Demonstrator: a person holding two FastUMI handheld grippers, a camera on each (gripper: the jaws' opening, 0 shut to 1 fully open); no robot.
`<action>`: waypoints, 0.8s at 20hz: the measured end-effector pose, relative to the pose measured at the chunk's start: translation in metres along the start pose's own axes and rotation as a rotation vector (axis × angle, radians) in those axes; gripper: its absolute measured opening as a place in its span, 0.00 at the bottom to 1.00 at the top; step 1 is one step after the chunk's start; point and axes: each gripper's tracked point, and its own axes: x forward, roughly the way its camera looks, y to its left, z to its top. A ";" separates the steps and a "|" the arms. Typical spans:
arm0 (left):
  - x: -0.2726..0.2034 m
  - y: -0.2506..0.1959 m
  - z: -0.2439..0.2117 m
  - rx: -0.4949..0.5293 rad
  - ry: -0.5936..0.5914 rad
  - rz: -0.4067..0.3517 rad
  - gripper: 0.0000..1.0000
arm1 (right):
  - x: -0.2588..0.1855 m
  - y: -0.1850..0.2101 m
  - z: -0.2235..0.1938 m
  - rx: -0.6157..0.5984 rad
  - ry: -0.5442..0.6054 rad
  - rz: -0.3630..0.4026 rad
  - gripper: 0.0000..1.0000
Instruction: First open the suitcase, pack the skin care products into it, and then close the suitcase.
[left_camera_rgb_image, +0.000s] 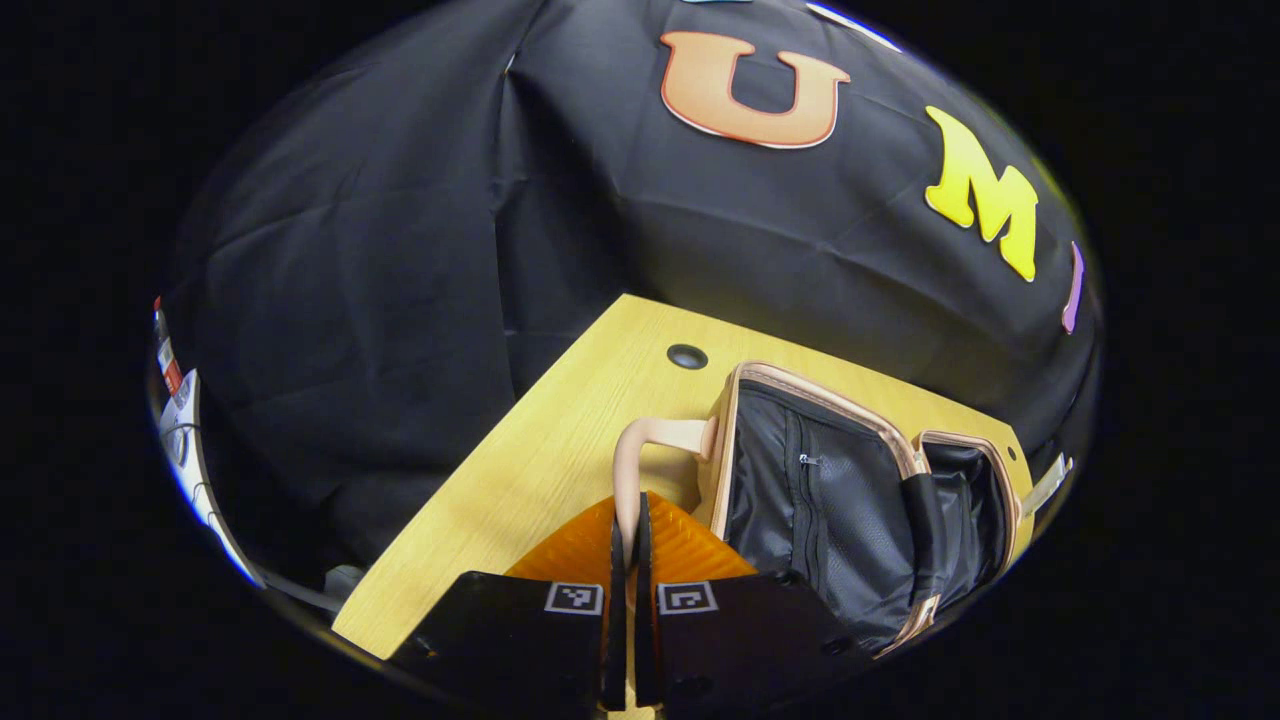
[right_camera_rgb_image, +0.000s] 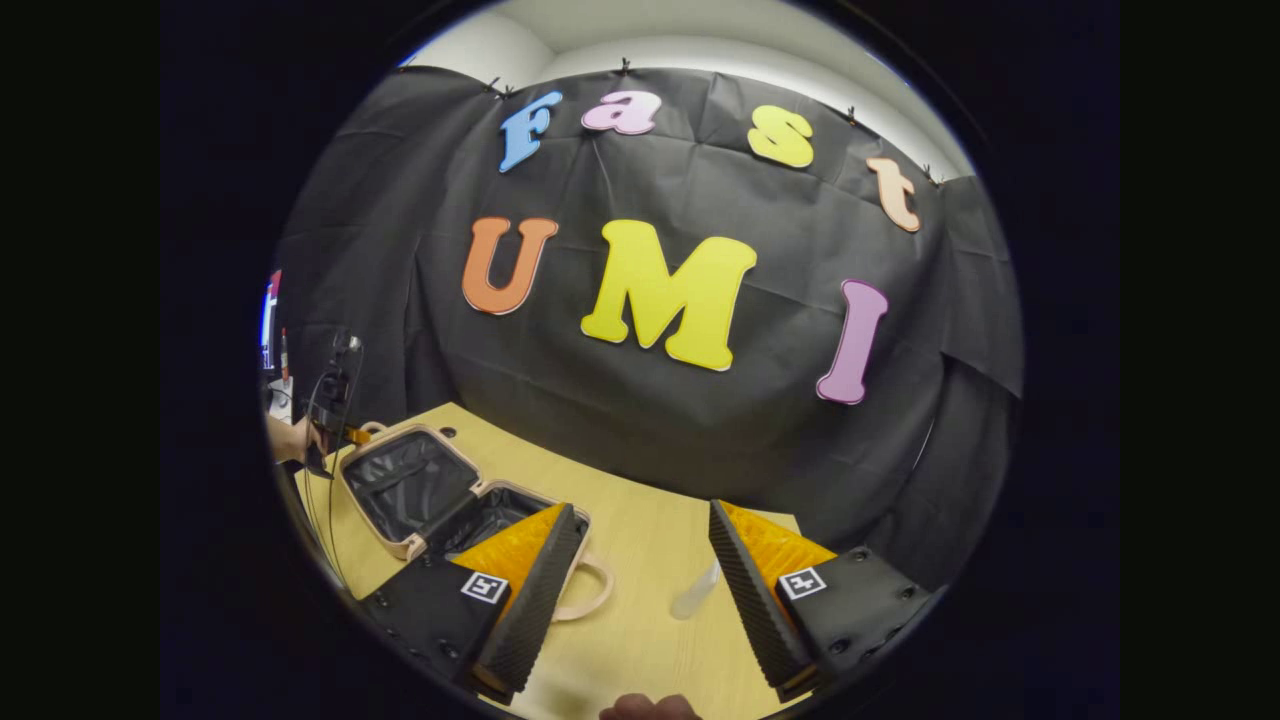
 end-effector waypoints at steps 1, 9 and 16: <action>0.006 0.002 -0.008 -0.019 0.009 -0.011 0.06 | -0.001 0.002 0.000 -0.004 0.003 0.000 0.80; 0.009 0.016 -0.026 -0.024 0.048 0.016 0.36 | -0.007 0.006 -0.003 0.009 0.001 -0.006 0.80; -0.095 -0.037 0.024 0.037 -0.160 0.062 0.98 | -0.017 -0.010 -0.013 0.118 -0.028 0.002 0.79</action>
